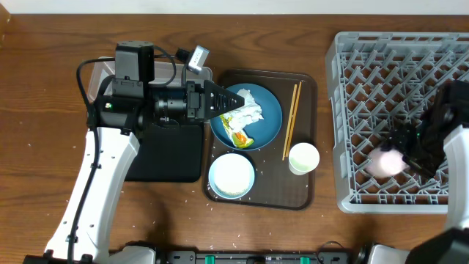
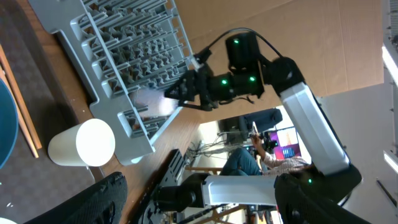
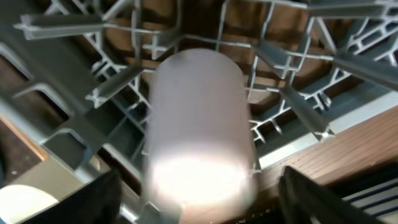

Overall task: Sort waste into correct bins and load items into the dishwasher rack
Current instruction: 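Carry the pink cup with the right gripper into the dish rack, then reach the left gripper to the white cup on the brown tray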

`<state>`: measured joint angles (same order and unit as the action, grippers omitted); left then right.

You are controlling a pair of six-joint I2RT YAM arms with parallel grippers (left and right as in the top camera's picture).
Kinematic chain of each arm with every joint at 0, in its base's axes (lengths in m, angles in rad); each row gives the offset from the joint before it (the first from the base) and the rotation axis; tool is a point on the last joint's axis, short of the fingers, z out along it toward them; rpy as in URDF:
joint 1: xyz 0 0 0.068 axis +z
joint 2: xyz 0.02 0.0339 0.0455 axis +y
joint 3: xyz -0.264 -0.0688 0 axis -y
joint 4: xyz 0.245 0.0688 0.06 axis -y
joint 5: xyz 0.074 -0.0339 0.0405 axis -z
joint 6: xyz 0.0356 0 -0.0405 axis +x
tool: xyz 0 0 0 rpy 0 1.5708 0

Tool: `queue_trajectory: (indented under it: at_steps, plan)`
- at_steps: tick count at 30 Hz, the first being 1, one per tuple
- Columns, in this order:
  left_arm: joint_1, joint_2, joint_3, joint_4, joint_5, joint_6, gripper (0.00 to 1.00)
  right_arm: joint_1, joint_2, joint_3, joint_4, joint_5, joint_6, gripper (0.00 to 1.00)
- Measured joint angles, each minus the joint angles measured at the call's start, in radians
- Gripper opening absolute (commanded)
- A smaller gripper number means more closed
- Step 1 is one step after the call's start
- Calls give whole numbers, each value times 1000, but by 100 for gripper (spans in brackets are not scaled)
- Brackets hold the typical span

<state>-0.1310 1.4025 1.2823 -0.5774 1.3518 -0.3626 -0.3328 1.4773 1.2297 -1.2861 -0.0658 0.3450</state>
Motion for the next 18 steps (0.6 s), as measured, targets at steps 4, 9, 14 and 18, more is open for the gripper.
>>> queue_trajectory:
  at_steps: [4, 9, 14, 18]
  plan:
    - [-23, 0, 0, -3, -56, 0, 78, 0, -6, 4, -6, -2, 2, 88]
    - [-161, 0, 0, -48, -272, 17, 78, 0, -76, 30, 26, -93, -45, 89]
    - [-391, 18, 0, -109, -692, 47, 78, 0, -209, 47, 101, -246, -87, 90]
    - [-548, 111, 0, -66, -974, 77, 76, 0, -275, 52, 123, -334, -100, 91]
